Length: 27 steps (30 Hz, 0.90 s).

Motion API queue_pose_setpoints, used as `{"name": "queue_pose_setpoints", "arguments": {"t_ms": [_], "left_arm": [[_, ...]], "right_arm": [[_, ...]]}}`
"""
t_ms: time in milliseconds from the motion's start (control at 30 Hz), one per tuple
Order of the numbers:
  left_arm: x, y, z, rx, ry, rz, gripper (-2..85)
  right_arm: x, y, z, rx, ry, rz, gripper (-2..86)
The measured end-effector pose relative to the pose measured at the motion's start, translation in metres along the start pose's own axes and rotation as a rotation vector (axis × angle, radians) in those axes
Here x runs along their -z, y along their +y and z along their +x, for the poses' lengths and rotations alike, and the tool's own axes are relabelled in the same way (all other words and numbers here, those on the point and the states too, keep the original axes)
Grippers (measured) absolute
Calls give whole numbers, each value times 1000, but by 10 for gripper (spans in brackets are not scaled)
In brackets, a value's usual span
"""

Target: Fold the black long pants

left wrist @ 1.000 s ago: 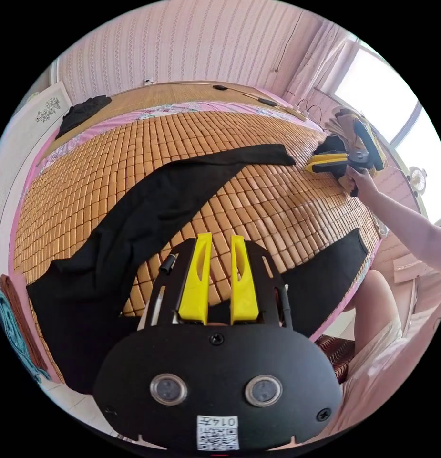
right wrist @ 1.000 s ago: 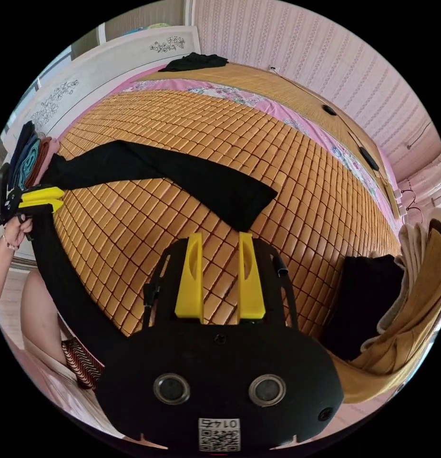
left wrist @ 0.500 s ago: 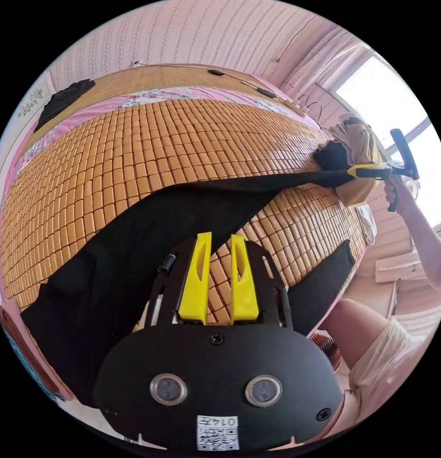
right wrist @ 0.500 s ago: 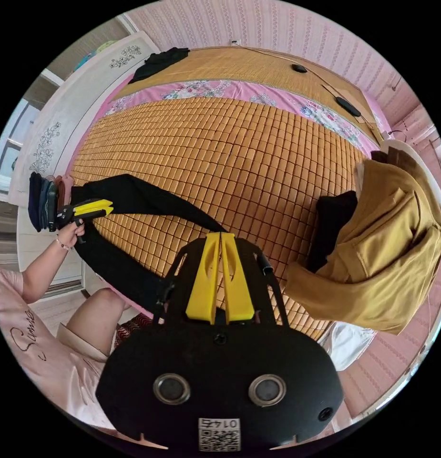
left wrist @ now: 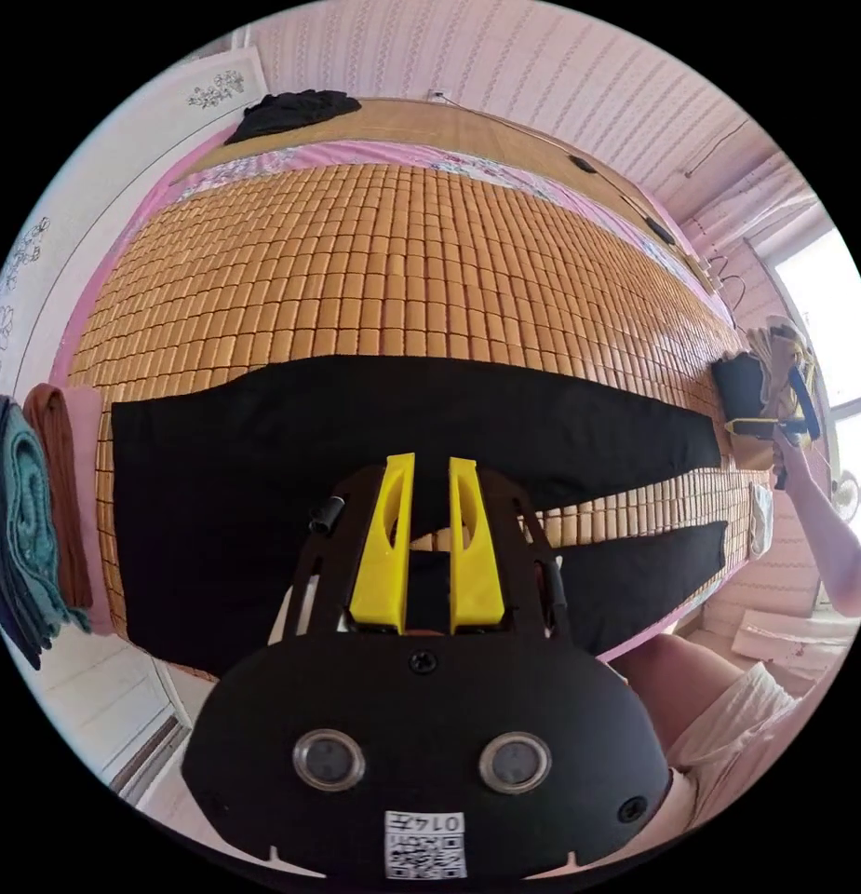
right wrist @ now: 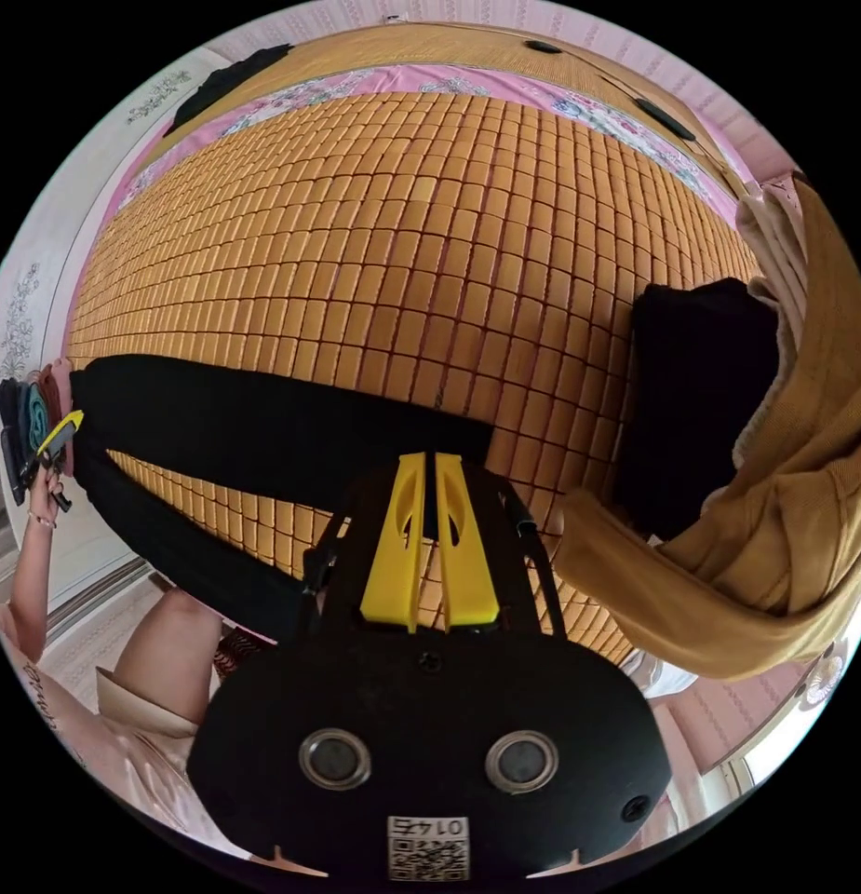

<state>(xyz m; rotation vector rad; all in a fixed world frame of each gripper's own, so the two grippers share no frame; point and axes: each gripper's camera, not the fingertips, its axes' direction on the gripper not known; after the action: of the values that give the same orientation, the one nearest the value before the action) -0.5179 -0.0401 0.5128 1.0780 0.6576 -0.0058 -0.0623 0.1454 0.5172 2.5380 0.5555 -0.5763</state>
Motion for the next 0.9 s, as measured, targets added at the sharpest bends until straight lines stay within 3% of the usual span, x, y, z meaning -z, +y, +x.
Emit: {"name": "queue_pose_setpoints", "arguments": {"t_ms": [267,333,500,767,900], "left_arm": [[-7,-39,-128,400,-175,51,53],[-22,-45,-139,409,-201,-24,49],[-27,-60,-142,330,-196,-20,23],[-9,-47,-155,425,-75,99,5],[9,-53,-171,389,-148,141,29]], "right_arm": [[-30,-4,-27,-20,52,102,-5],[-30,-7,-27,-27,54,84,-6],[-35,-17,-38,-8,127,64,-7],[-40,-18,-53,-20,179,64,-5],[-43,-13,-53,-63,180,64,-4]]}}
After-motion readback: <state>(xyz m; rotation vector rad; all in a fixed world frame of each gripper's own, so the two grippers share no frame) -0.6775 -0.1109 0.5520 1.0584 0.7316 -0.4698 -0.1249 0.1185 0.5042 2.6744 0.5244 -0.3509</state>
